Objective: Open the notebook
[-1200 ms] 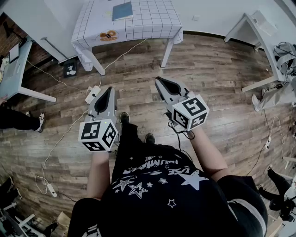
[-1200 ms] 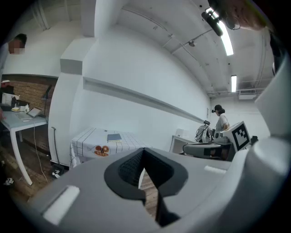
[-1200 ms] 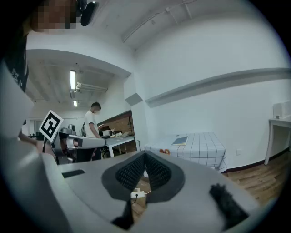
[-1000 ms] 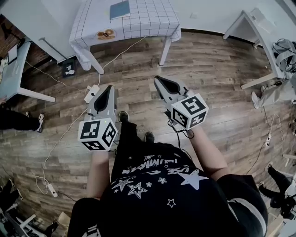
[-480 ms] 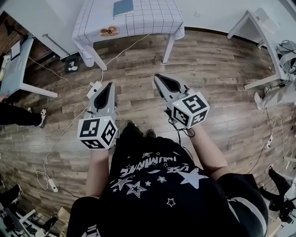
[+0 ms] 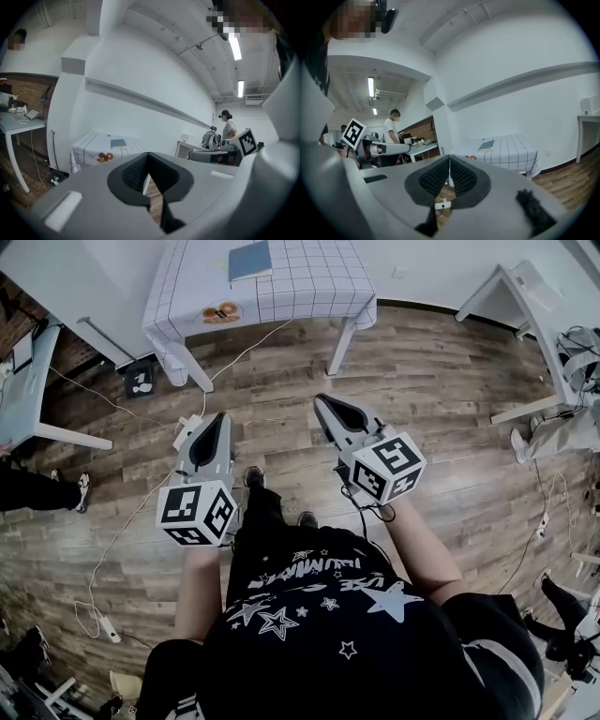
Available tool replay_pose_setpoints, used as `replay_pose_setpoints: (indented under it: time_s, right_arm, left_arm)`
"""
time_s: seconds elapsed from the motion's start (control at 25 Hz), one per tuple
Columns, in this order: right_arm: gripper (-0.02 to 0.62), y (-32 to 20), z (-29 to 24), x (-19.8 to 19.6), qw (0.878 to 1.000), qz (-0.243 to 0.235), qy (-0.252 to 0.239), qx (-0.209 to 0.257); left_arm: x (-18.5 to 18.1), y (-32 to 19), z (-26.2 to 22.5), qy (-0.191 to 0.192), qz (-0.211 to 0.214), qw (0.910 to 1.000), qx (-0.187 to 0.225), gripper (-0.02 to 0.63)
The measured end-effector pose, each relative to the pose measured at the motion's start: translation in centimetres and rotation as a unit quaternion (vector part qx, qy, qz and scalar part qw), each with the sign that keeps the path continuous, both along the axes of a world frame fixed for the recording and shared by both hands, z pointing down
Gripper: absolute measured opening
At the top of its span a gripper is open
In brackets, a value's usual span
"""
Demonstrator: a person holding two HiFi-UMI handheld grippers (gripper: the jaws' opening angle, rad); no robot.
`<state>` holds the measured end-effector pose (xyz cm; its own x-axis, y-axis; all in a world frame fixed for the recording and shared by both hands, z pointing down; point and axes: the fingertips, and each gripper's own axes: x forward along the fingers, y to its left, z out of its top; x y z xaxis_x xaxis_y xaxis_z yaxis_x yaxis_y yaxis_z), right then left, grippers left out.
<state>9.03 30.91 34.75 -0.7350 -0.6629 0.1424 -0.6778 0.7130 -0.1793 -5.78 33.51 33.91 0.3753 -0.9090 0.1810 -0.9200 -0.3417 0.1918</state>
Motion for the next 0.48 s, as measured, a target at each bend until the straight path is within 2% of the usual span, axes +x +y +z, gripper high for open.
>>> replay_pose_setpoints:
  time_s: [0.48]
  right_arm:
    - [0.017,-11.8,-0.3,-4.9,0.999,0.051,0.010,-0.003]
  left_arm:
    - [-5.6,-12.2,-0.1,0.006,0.035,0.9993,0.008,0.009]
